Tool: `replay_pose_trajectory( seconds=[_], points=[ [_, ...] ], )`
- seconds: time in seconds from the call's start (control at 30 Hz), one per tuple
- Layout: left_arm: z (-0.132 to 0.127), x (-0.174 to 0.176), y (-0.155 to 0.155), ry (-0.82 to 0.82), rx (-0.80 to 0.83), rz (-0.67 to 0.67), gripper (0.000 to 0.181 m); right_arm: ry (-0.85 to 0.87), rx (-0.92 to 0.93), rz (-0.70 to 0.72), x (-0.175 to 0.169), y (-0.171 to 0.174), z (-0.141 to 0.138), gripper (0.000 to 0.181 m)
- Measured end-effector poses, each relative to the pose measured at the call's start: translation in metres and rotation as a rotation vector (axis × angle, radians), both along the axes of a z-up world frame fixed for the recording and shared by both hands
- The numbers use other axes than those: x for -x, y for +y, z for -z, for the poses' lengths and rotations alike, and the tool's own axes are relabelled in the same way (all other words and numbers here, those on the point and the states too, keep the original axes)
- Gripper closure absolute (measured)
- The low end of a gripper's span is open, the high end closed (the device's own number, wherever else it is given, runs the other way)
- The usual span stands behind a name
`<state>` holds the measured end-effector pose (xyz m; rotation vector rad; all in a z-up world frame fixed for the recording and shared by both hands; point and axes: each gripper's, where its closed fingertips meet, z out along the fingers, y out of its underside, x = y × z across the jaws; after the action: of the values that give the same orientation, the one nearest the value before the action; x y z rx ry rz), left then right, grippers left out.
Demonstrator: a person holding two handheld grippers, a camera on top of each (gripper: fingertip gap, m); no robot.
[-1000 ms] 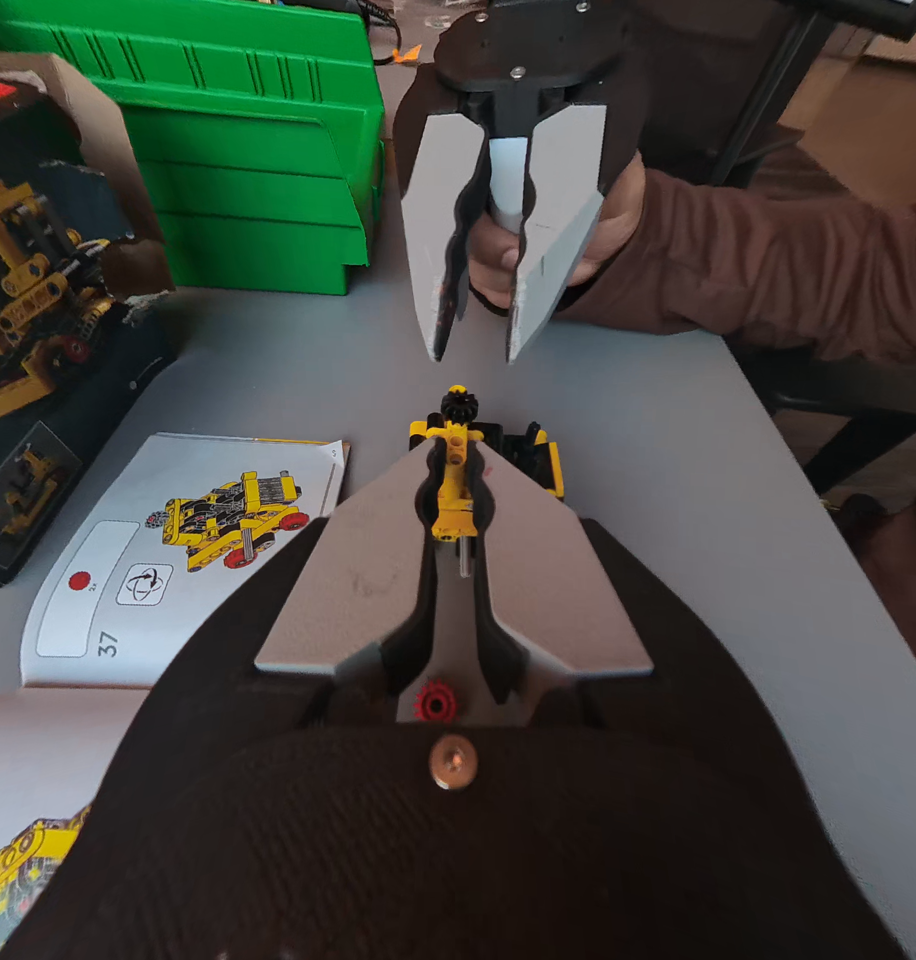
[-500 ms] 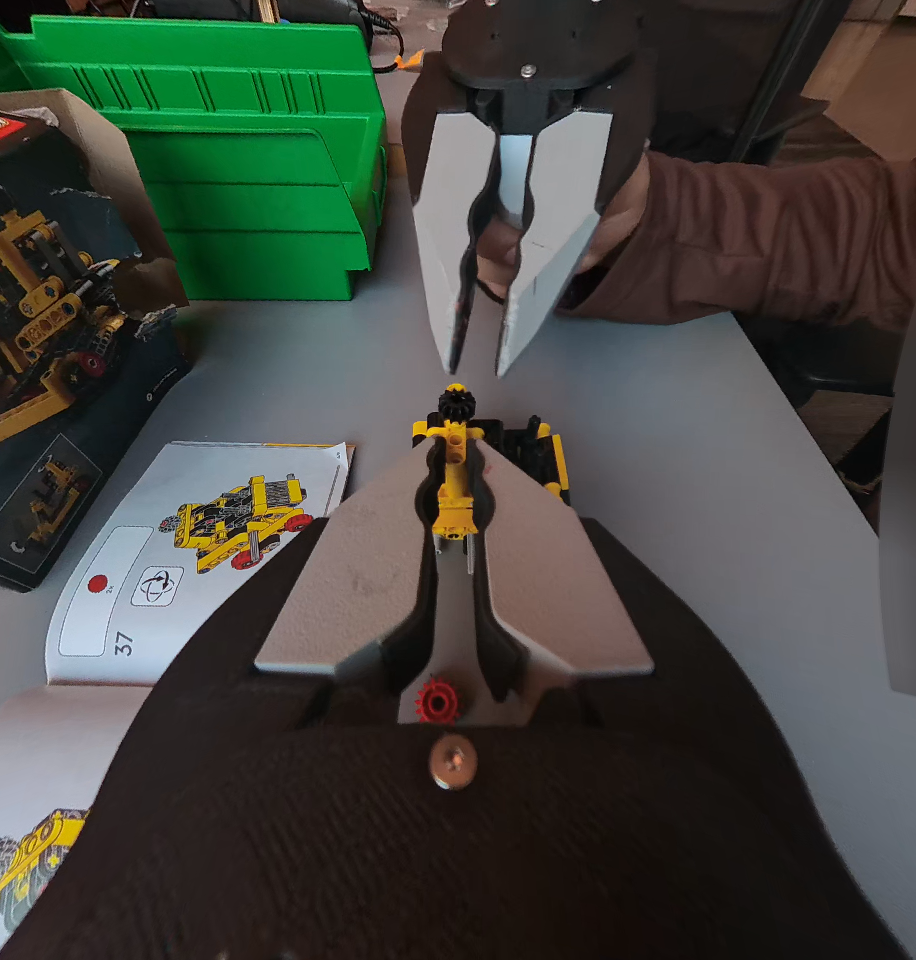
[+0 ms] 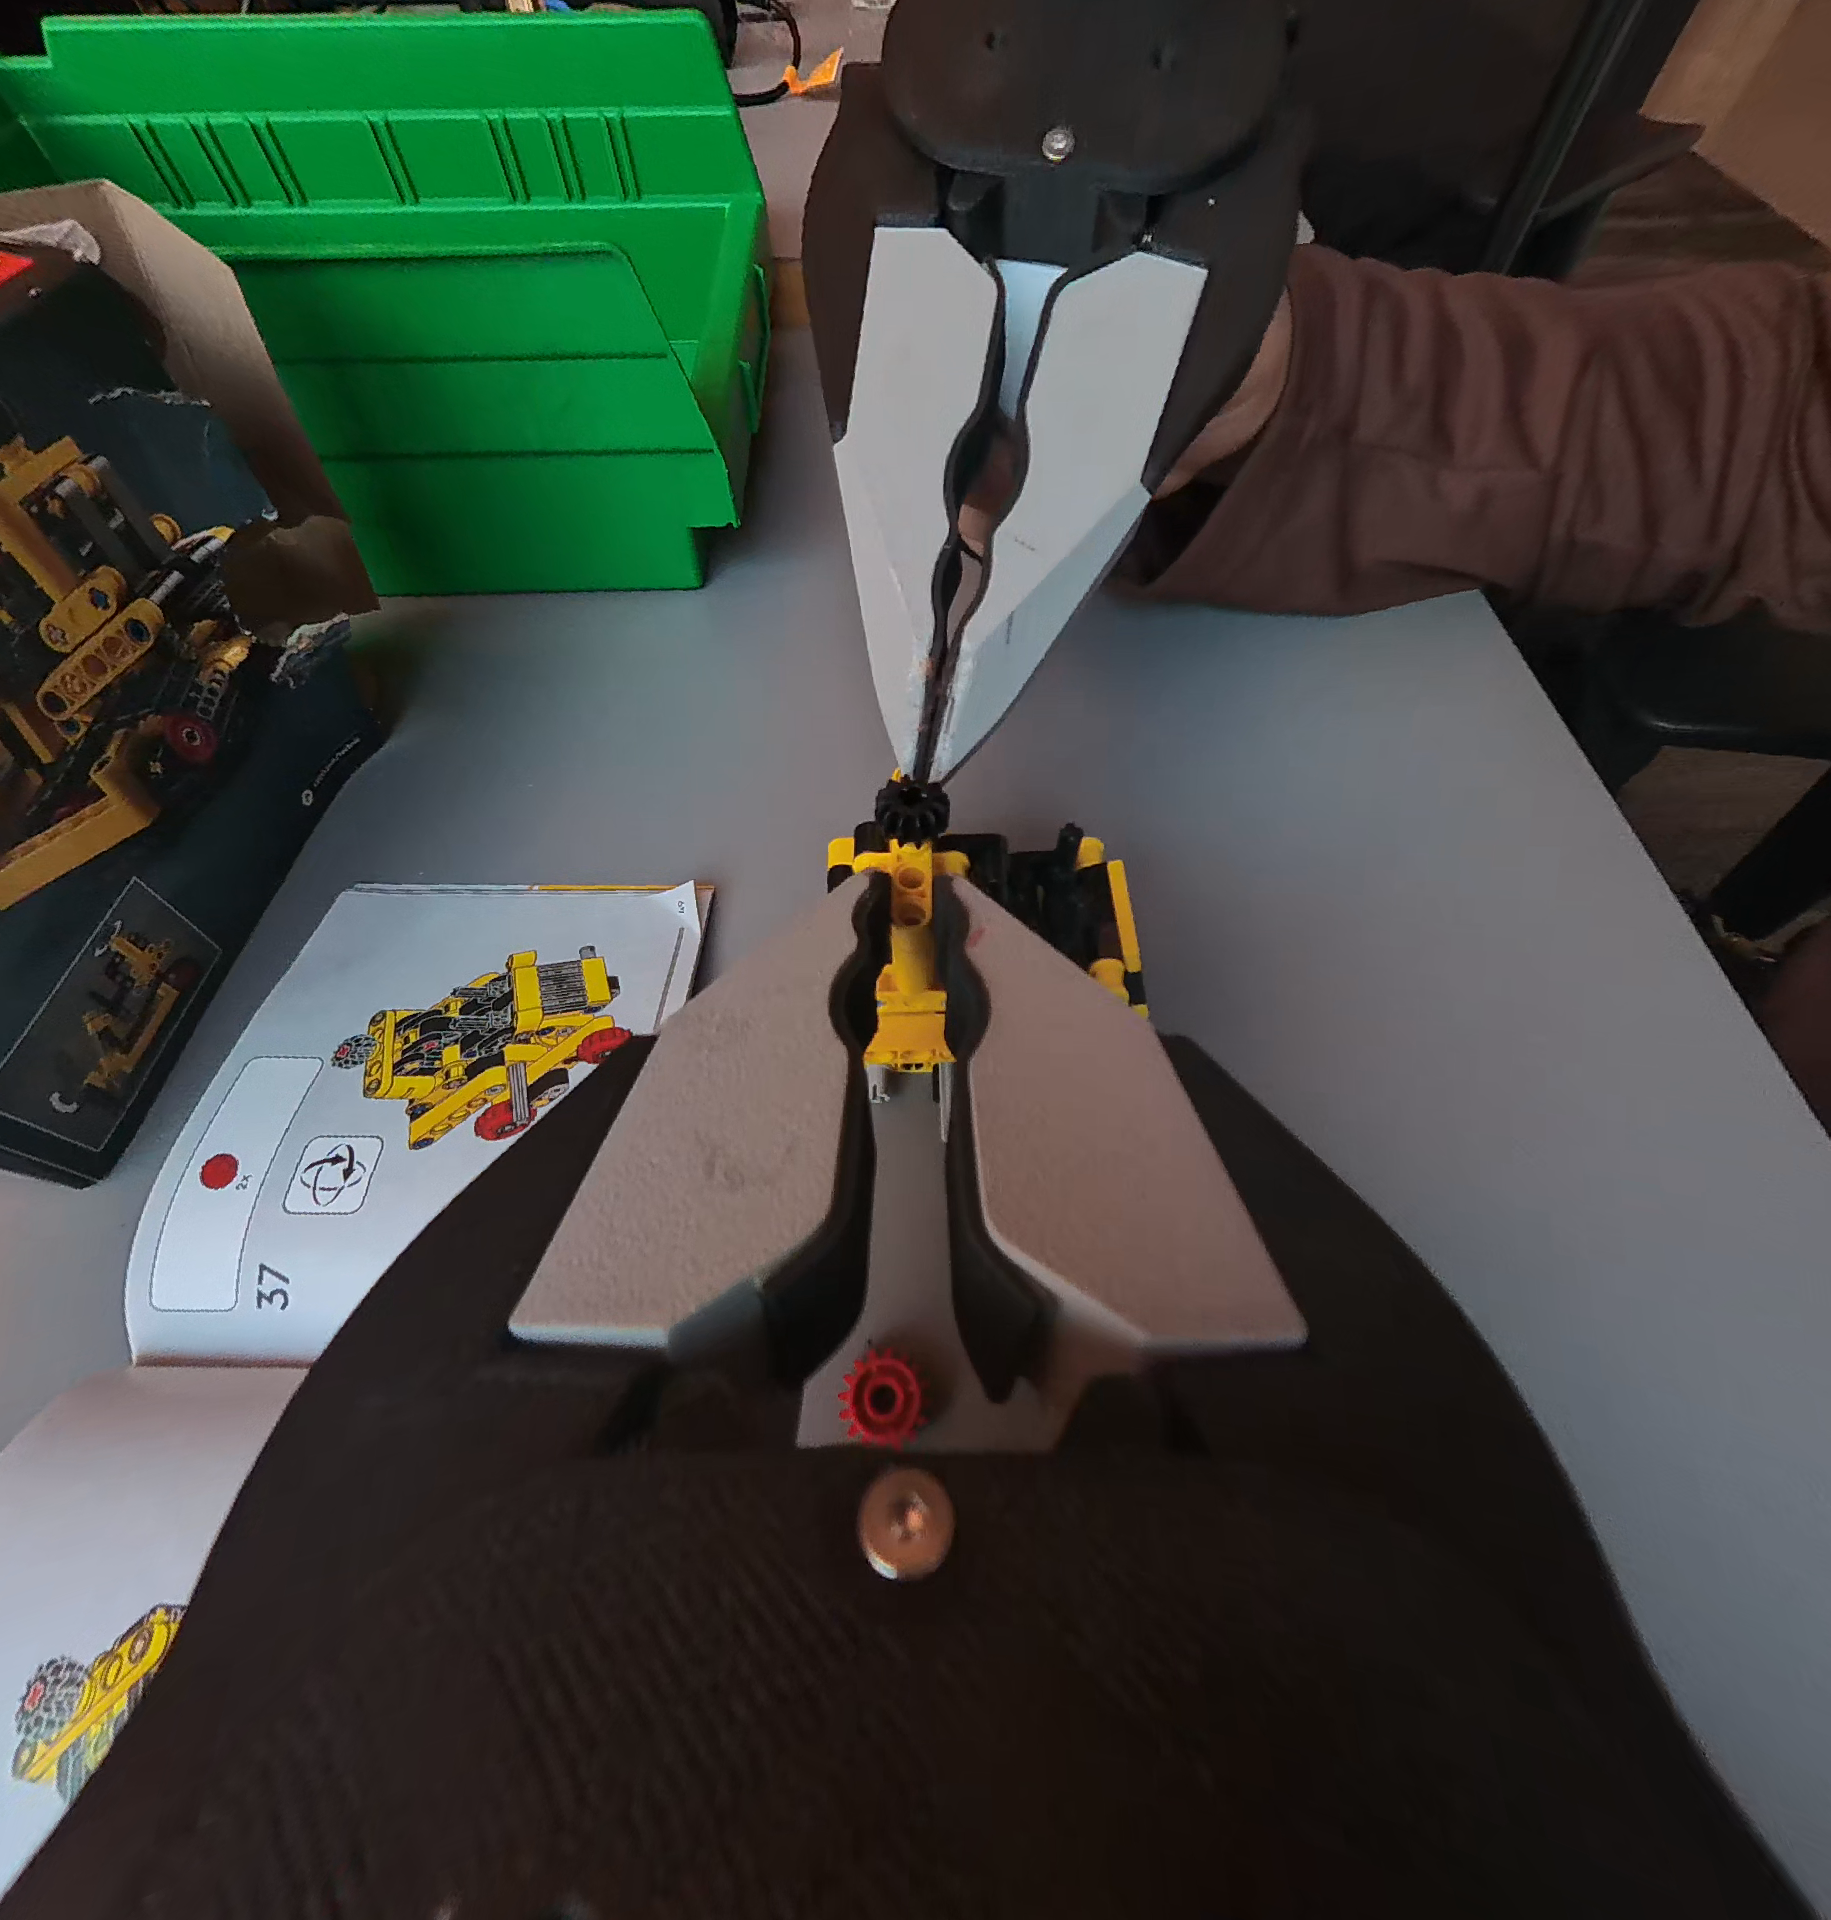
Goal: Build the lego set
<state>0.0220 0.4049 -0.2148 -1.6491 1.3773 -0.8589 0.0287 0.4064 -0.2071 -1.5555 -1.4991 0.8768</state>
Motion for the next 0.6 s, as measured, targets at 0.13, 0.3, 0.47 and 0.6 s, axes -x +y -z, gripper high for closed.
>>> replay_pose_trajectory(
  seconds=[0.13, 0.3, 0.47, 0.6],
  points=[
    [0.000, 0.000, 0.000, 0.008, -0.004, 0.000, 0.176, -0.018, -0.028, 0.006, -0.001, 0.000, 0.000, 0.181],
    [0.000, -0.001, -0.001, 0.009, -0.005, 0.002, 0.176, 0.130, 0.060, 0.009, 0.003, 0.001, -0.023, 0.154],
    [0.000, -0.002, -0.002, 0.006, -0.003, 0.006, 0.176, 0.061, 0.047, 0.000, 0.012, -0.002, -0.008, 0.153],
    [0.000, -0.002, -0.002, 0.014, -0.017, 0.003, 0.176, -0.017, -0.058, 0.002, 0.012, -0.003, 0.003, 0.169]
  ],
)
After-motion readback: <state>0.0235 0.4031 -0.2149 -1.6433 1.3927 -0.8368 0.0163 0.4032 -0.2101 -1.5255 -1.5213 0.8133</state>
